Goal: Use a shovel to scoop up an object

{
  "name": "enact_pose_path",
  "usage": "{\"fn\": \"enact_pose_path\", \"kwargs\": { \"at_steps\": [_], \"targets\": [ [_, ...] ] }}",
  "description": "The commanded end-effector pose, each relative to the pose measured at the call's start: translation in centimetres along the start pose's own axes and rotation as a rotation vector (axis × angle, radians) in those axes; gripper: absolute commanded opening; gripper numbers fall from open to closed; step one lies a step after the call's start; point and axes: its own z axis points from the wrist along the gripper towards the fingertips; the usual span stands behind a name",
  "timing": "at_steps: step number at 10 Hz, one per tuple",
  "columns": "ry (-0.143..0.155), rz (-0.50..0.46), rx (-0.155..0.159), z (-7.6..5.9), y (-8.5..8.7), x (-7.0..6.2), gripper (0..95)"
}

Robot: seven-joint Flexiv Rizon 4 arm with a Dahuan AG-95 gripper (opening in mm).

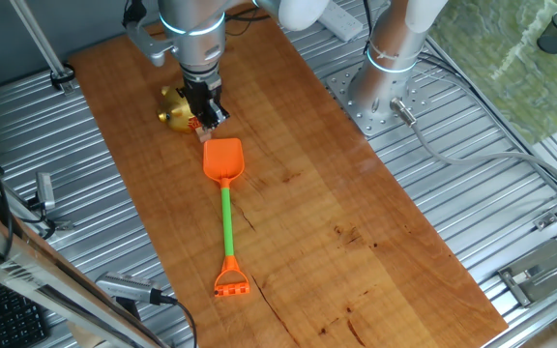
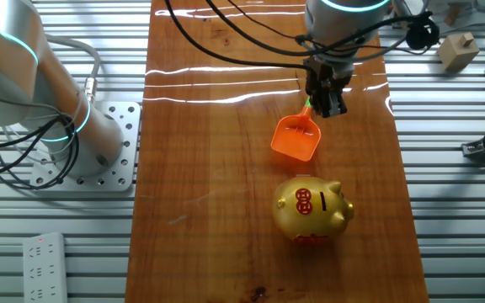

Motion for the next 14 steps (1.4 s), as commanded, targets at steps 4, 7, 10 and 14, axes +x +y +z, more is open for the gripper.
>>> {"fn": "enact_pose_path", "kwargs": {
  "at_steps": [4,7,10,14],
  "targets": [
    [-0.016,-0.068,-0.023,1.5,5.0,-2.6,0.0],
    [-0.023,-0.173,-0.031,1.6,6.7,-3.8,0.0],
    [-0.016,-0.376,-0.004,2.1,7.9,-5.1,0.0],
    [-0.003,-0.598,-0.01,4.2,10.0,-7.9,0.0]
  ]
}}
